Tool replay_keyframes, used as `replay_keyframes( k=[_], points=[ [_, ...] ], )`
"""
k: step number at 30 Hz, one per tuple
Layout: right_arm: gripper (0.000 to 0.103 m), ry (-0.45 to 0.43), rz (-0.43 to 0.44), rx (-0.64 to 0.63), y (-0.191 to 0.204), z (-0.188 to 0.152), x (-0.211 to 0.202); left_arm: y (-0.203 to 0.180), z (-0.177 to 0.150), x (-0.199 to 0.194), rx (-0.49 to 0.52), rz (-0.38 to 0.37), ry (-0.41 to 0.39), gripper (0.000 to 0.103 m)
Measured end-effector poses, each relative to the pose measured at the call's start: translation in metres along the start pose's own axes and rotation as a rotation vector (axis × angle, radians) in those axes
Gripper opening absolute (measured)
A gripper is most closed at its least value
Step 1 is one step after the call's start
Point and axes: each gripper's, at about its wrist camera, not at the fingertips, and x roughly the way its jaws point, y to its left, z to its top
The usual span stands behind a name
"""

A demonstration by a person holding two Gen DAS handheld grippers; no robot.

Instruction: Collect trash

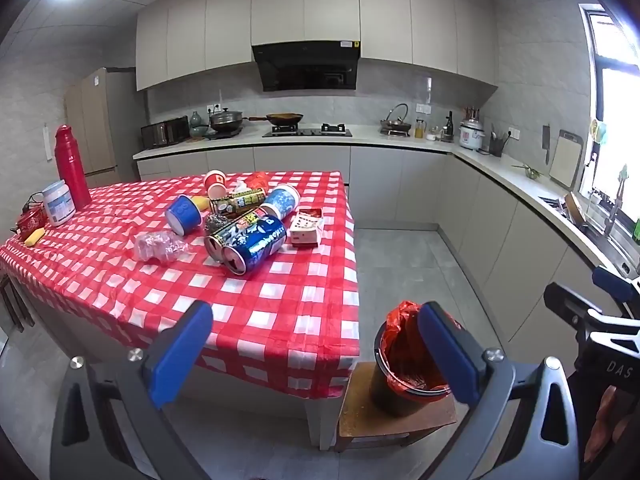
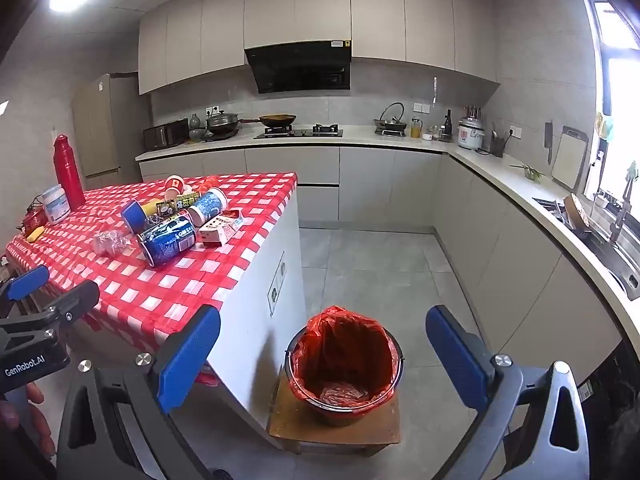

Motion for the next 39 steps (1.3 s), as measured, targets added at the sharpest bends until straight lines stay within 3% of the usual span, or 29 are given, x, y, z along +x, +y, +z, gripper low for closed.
replay_keyframes(
  k=[39],
  points=[
    [0.103,0.0,0.011,-0.003,-0.006,0.007,0.008,-0.003,0.008,0.004,-0.004,0.007,-0.001,0.103]
  ],
)
